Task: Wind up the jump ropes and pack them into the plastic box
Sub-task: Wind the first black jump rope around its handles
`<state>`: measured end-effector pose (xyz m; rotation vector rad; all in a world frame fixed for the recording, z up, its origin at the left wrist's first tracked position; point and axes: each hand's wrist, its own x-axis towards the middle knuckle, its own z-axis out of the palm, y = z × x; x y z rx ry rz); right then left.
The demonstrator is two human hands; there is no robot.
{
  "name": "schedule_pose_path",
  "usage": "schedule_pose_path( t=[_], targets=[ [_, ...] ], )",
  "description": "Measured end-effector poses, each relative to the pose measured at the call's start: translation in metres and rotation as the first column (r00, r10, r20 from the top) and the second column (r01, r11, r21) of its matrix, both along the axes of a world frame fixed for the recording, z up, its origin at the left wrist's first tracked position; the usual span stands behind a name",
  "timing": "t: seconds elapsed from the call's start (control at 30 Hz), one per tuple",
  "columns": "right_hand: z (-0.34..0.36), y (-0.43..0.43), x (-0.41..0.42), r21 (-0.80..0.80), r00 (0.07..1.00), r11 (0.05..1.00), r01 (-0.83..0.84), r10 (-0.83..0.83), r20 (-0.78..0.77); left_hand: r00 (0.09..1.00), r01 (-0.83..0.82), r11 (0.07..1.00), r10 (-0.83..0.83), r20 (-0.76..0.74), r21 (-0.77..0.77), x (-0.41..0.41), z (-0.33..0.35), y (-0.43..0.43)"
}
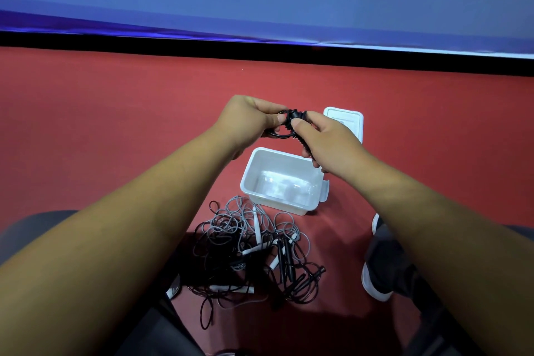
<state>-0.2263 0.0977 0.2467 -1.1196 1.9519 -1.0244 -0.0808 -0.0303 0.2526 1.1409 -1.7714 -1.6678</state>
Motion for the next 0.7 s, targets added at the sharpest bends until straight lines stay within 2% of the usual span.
schedule_pose_path(
  t=[0.17,0.47,0.7],
  targets=[
    [0.001,0.001,-0.003,0.026,1.0,1.0,0.0,0.001,-0.027,0.999,0.002,1.0,-0.002,-0.035,-0.002,-0.001,0.0,0.003],
    [-0.003,0.0,-0.003,0.024,0.996,0.999,-0.022,0.024,-0.082,0.996,-0.02,0.99,0.032,-0.086,0.137,-0.002,-0.004,0.002],
    [-0.01,-0.004,-0.005,0.02,0.988,1.0,0.016,-0.013,-0.154,0.995,0.032,0.991,-0.019,-0.1,0.127,-0.007,-0.008,-0.001]
  ],
)
